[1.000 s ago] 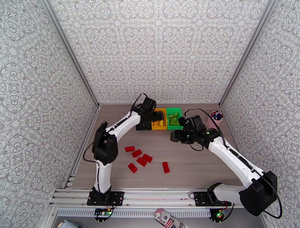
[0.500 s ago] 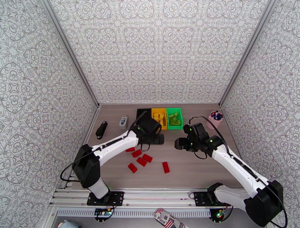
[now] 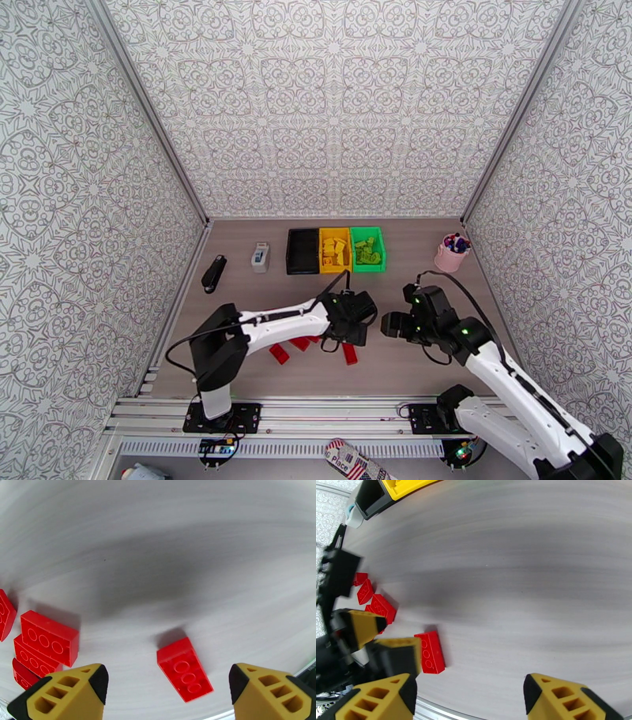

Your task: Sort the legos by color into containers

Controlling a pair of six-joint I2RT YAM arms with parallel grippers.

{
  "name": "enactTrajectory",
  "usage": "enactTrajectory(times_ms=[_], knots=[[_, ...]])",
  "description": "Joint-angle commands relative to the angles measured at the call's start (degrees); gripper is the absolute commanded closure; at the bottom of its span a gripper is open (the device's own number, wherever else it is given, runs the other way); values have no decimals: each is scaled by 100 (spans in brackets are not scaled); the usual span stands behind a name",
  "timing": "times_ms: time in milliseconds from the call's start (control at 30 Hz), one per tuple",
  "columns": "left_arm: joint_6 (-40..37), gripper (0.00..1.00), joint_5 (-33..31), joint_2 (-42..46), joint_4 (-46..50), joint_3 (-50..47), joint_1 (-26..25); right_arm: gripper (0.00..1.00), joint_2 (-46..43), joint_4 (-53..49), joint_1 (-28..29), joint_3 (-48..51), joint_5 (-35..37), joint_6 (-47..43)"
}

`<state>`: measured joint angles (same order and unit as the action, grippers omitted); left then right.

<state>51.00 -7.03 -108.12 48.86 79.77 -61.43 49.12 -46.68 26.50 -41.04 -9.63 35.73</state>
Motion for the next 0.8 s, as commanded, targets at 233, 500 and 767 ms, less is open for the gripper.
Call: enactTrajectory(times_ms=[233,500,767], knots=[[-142,15,554,-746,493,553,20,24,-185,-142,-46,15,-83,68],[-2,31,802,-508,232,-8,17,24,-184,-213,-47,-146,-73,-39],[133,46,771,-66,201,-665,21,26,-100,-124,-45,-257,-177,-24]])
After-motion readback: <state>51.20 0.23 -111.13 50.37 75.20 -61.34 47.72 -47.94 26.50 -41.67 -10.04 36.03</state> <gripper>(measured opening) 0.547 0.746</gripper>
